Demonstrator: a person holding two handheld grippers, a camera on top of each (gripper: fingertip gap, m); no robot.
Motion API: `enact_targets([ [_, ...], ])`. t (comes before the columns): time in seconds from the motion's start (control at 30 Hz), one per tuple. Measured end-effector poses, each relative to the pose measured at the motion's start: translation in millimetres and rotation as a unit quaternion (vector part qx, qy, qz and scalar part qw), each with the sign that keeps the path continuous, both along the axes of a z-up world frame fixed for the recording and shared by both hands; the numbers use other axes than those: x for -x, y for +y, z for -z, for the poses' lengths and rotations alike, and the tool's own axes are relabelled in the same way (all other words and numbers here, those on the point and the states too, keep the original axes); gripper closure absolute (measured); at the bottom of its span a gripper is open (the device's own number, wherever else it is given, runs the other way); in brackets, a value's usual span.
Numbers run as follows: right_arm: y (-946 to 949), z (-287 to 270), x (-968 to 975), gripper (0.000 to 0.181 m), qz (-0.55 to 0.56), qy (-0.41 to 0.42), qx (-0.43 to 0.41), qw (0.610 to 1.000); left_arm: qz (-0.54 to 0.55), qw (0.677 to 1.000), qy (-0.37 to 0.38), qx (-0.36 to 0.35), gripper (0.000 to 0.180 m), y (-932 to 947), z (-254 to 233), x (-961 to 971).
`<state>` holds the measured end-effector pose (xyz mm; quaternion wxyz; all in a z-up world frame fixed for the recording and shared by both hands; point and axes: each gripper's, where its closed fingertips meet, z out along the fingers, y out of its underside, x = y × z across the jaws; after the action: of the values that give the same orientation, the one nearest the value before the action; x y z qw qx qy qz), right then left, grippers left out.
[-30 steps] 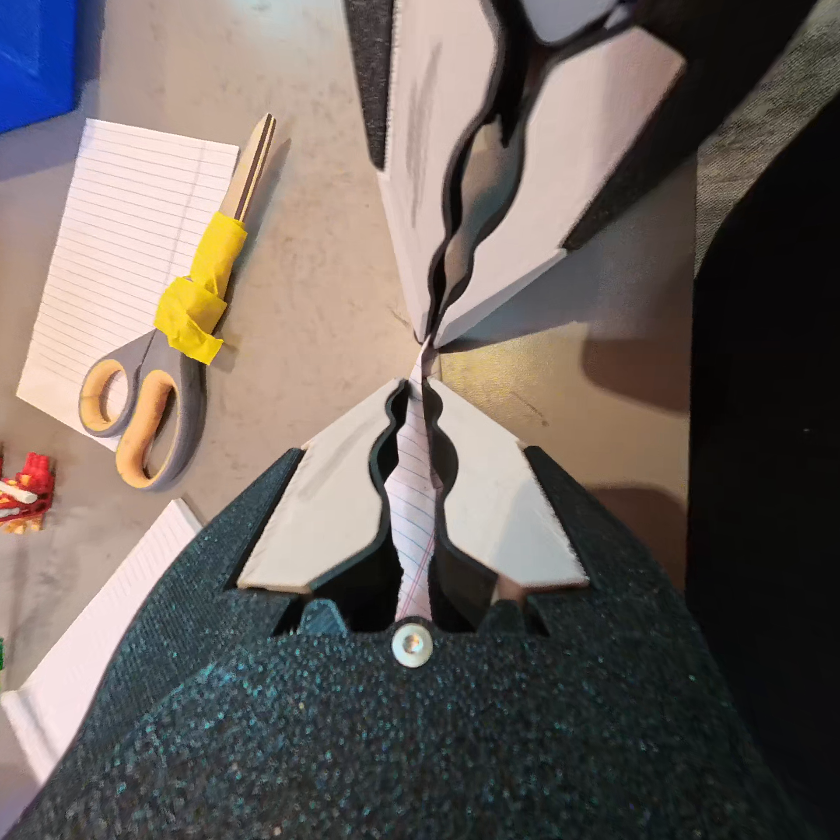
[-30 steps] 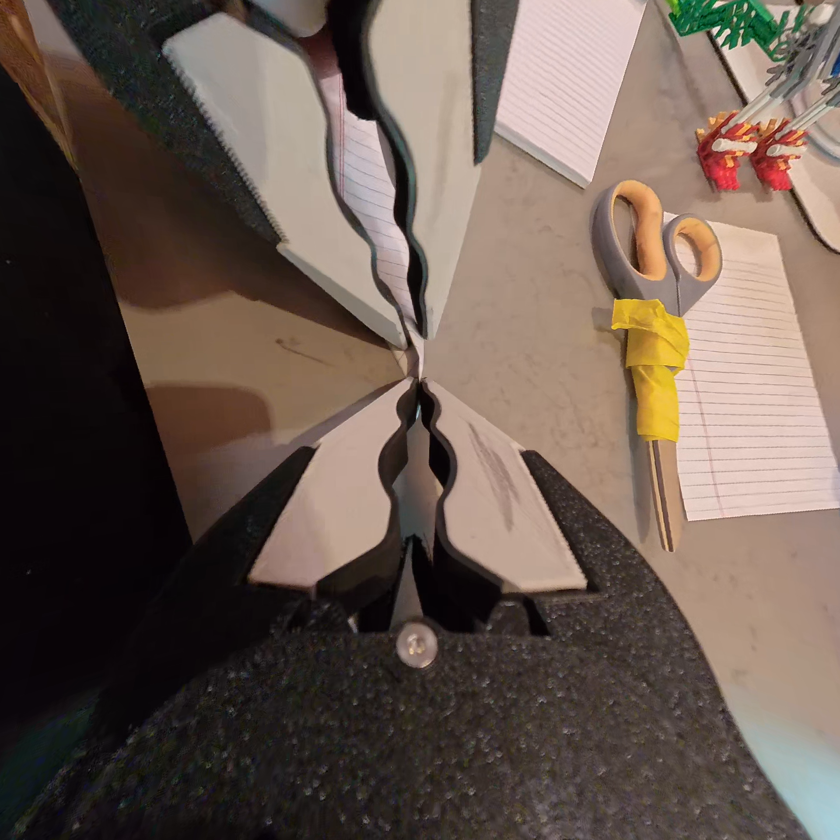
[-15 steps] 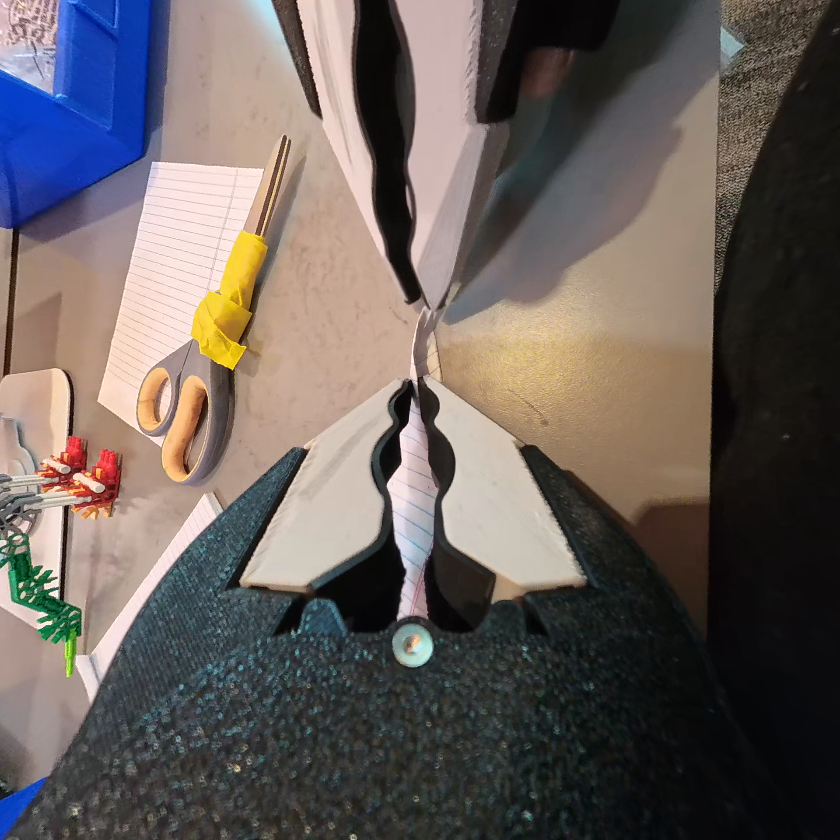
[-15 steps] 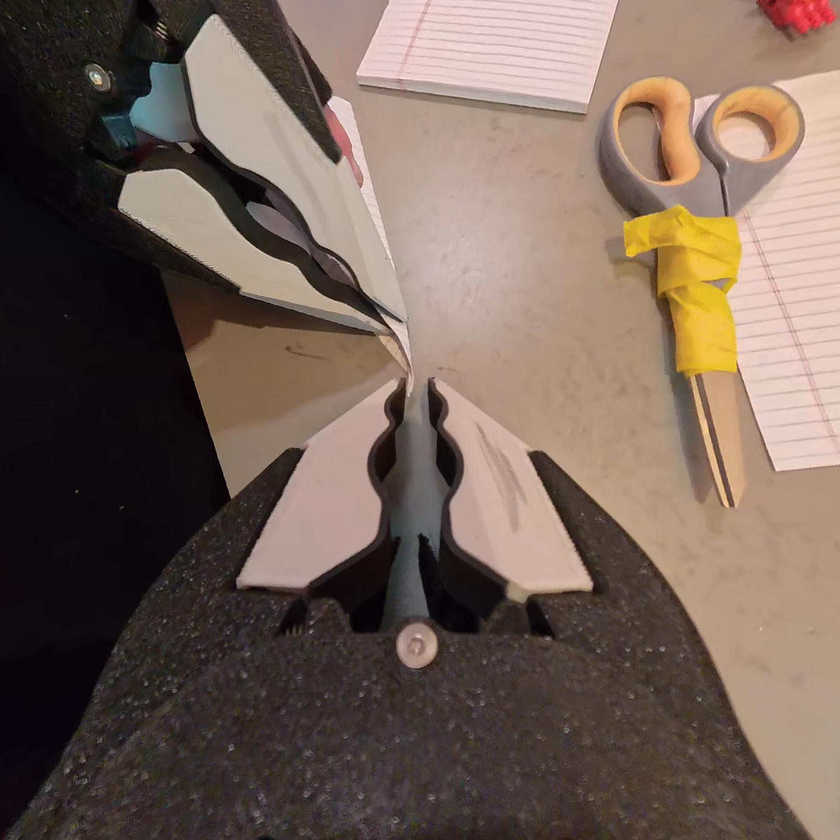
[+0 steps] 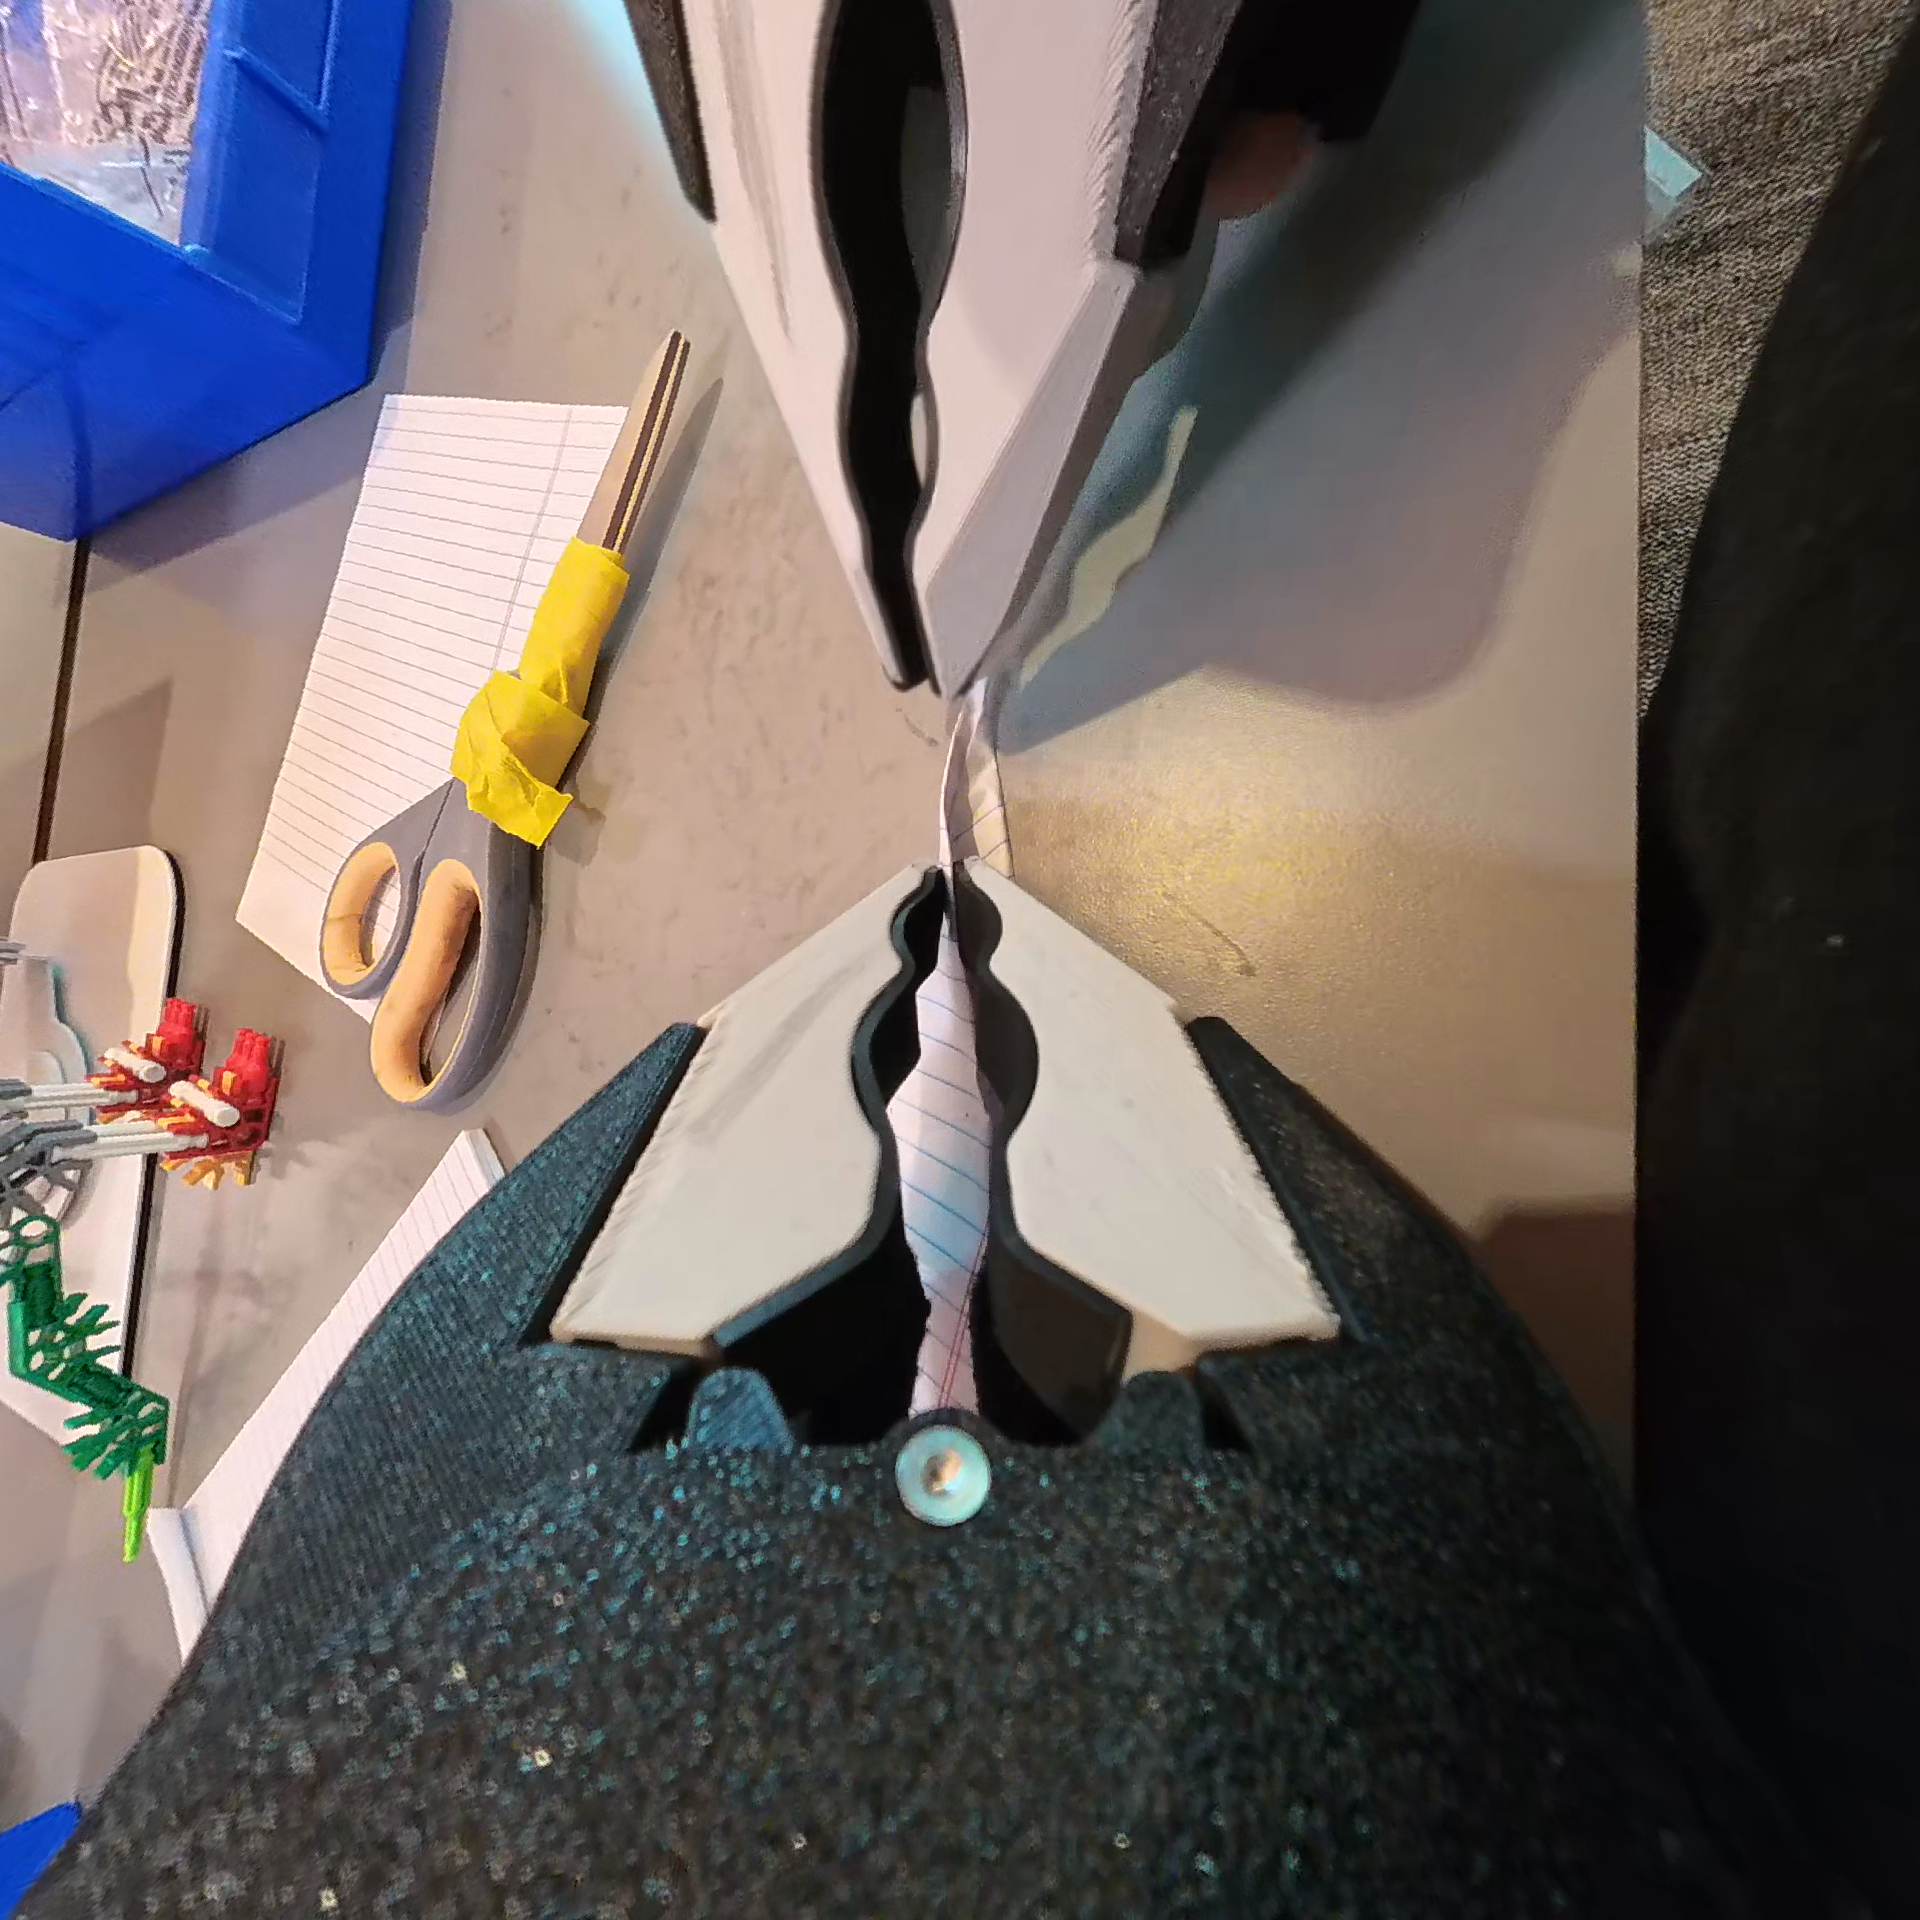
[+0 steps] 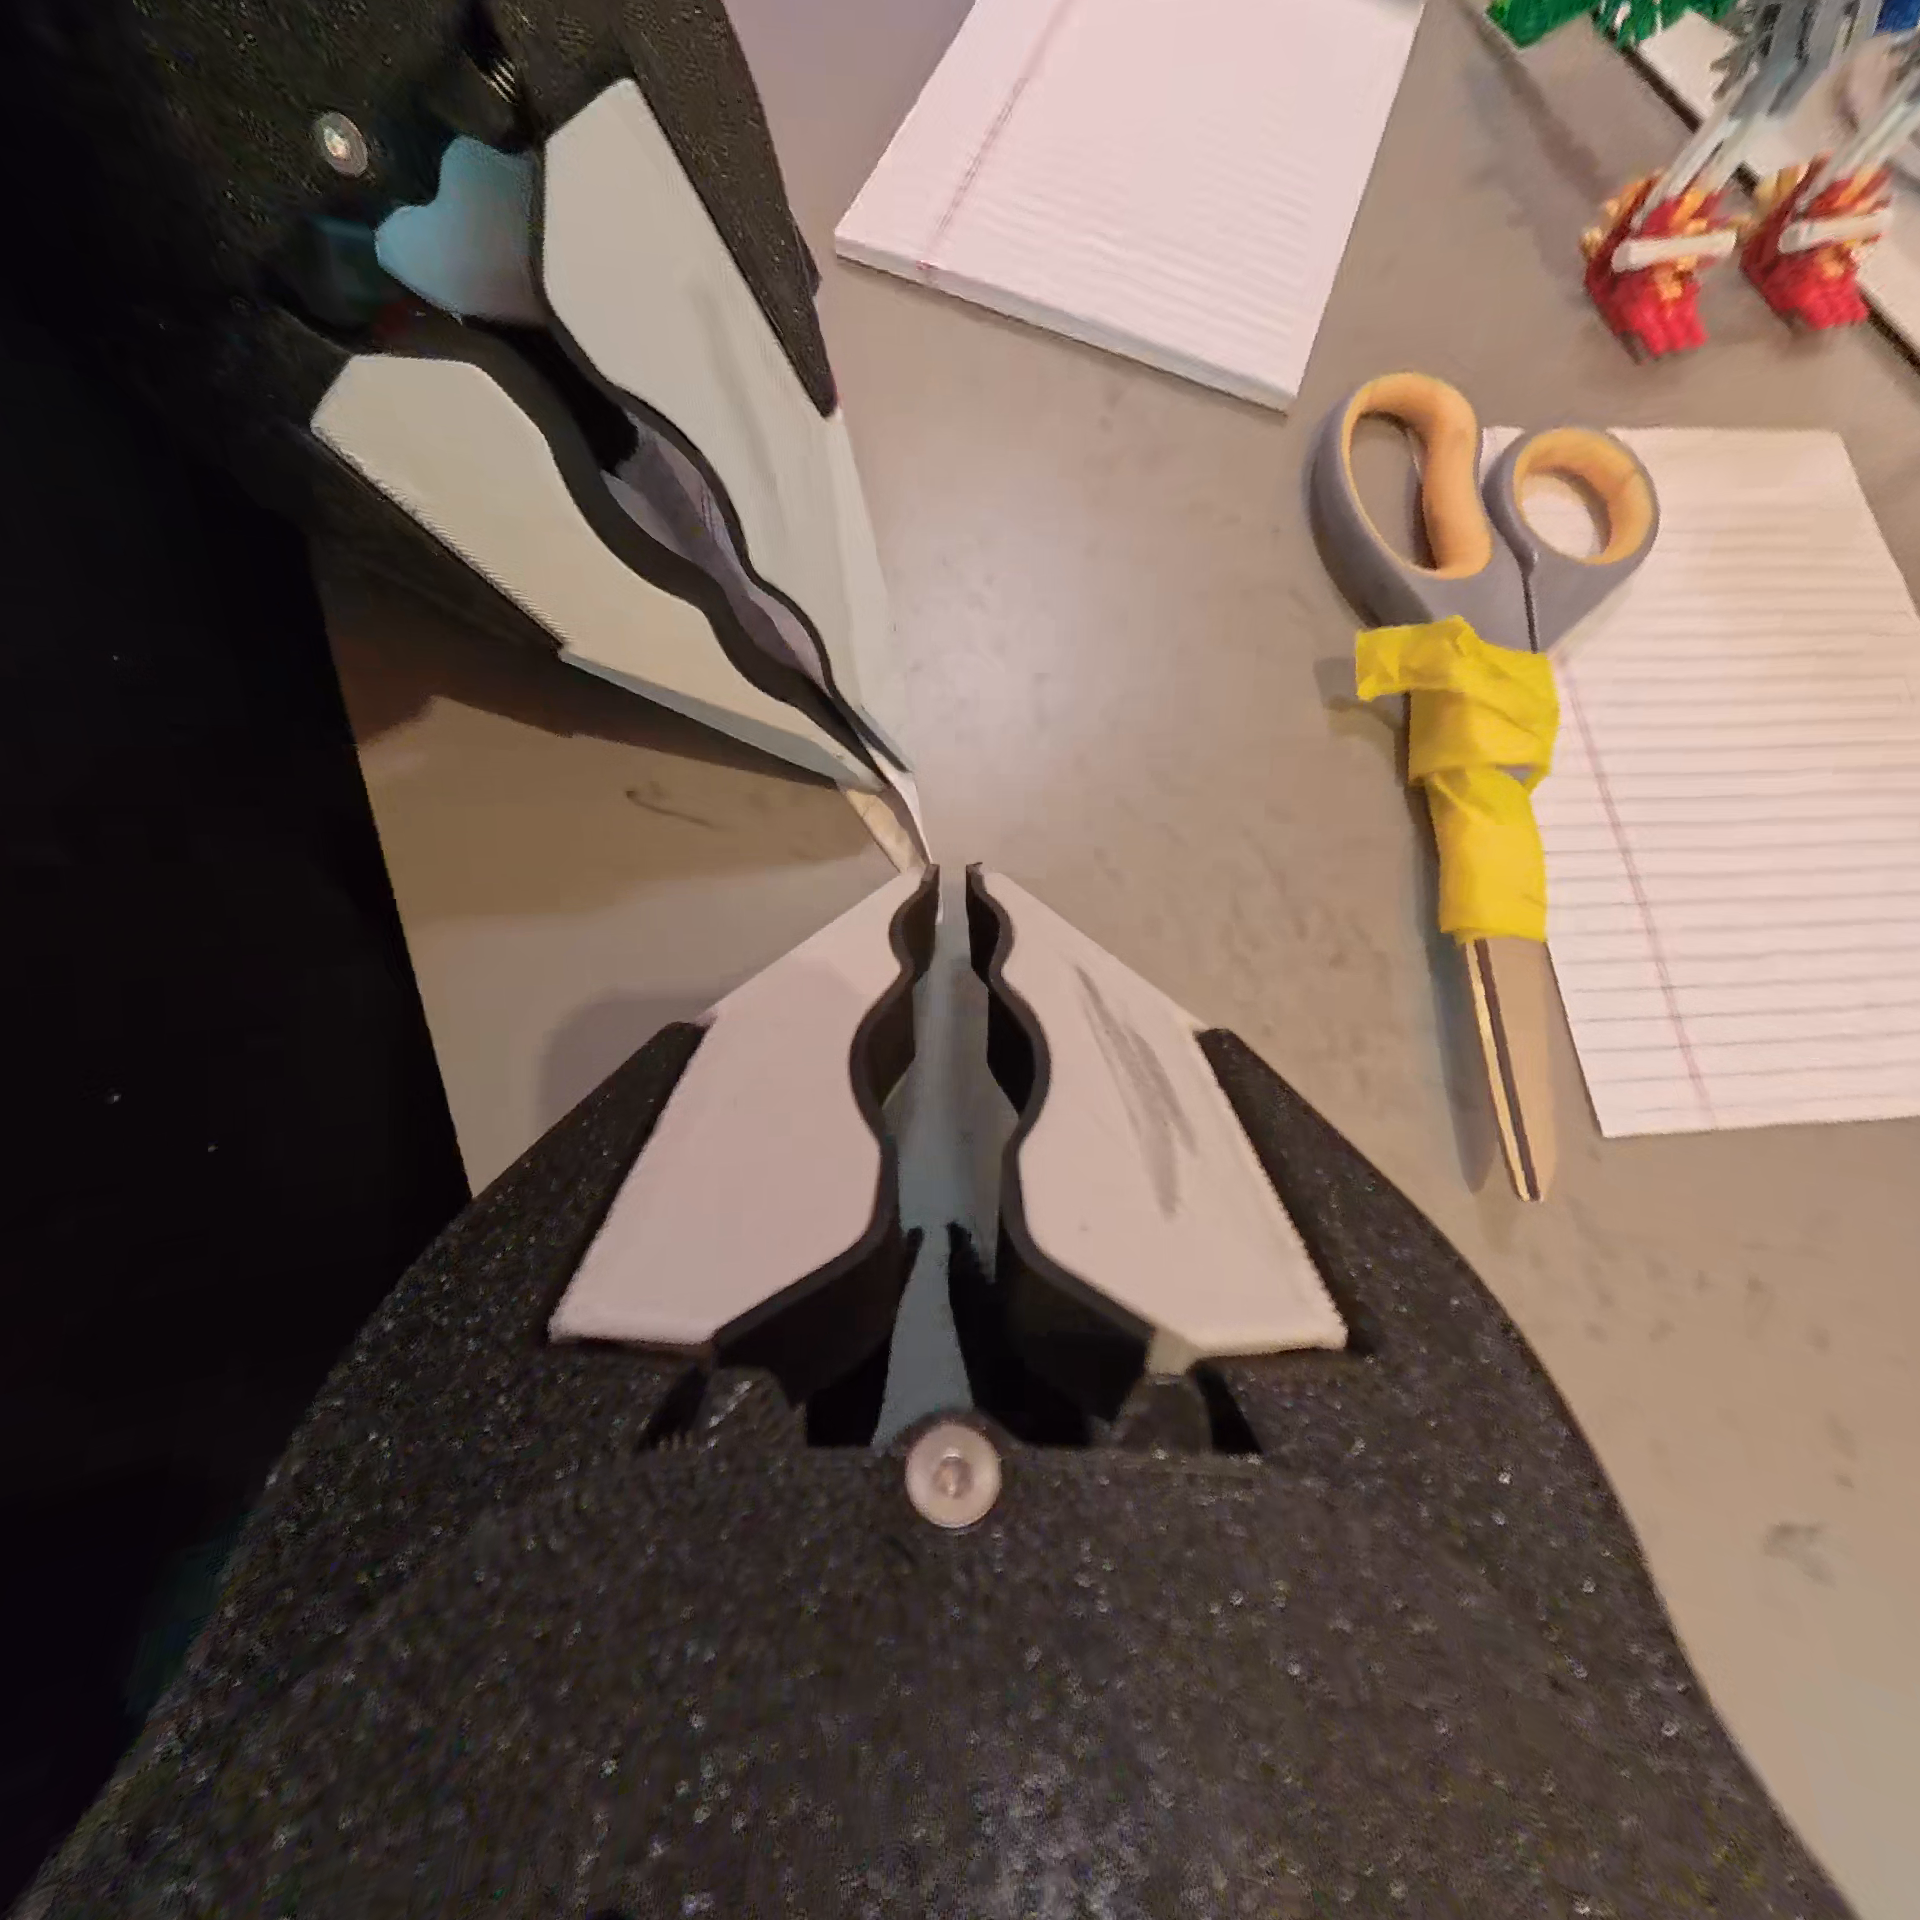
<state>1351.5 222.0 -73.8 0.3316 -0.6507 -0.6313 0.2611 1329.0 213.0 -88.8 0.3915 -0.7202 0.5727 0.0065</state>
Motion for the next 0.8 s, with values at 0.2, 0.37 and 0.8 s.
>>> enact_targets([
  [0.2, -4.2, 11.6, 6.7, 0.18, -0.036, -0.035, -0.041, 0.998, 0.007, 1.0, -0.001, -0.004, 0.179, -0.3, -0.2, -0.2],
  [0.37, -4.7, 13.0, 6.2, 0.181, -0.065, -0.05, -0.086, 0.993, 0.013, 1.0, 0.0, -0.011, 0.179, -0.4, -0.2, -0.4],
  [0.8, -7.1, 13.0, 5.0, 0.181, -0.12, -0.082, -0.244, 0.959, 0.021, 1.0, -0.002, -0.011, 0.176, -3.7, -1.5, 0.4],
])
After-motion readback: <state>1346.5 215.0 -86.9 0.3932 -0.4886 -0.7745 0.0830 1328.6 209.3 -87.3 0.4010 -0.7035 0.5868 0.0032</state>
